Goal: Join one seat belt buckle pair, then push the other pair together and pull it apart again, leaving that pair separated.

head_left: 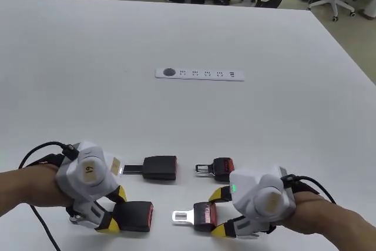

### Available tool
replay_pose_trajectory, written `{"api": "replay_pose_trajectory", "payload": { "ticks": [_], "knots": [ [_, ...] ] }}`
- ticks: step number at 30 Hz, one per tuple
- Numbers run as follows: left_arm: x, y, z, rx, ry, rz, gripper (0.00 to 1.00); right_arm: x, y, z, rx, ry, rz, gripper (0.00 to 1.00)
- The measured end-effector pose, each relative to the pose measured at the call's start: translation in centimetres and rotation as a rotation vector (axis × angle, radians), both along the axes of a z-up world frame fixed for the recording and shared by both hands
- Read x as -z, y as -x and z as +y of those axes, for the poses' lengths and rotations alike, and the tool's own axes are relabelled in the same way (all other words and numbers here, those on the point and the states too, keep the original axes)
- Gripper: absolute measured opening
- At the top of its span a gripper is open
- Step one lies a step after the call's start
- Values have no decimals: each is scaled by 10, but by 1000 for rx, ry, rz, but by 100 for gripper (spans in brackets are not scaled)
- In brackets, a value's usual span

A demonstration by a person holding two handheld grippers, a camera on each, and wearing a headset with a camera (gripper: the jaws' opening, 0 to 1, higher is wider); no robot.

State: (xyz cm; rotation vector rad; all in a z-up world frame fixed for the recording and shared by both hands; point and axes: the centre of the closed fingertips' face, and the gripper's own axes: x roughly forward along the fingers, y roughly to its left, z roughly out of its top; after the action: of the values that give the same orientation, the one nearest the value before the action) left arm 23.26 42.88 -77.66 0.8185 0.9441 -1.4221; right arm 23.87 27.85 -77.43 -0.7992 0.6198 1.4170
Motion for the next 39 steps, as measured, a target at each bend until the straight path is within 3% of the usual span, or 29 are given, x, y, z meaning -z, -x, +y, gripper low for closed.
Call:
{"api": "replay_pose_trajectory", "payload": {
  "ticks": [26, 39],
  "knots": [
    [2, 0, 2, -2, 0, -7, 32, -1, 7, 43, -18, -32, 6, 30],
    [2, 1, 0, -1, 2, -10, 32, -3, 7, 46, -7, -42, 15, 30]
  ]
}}
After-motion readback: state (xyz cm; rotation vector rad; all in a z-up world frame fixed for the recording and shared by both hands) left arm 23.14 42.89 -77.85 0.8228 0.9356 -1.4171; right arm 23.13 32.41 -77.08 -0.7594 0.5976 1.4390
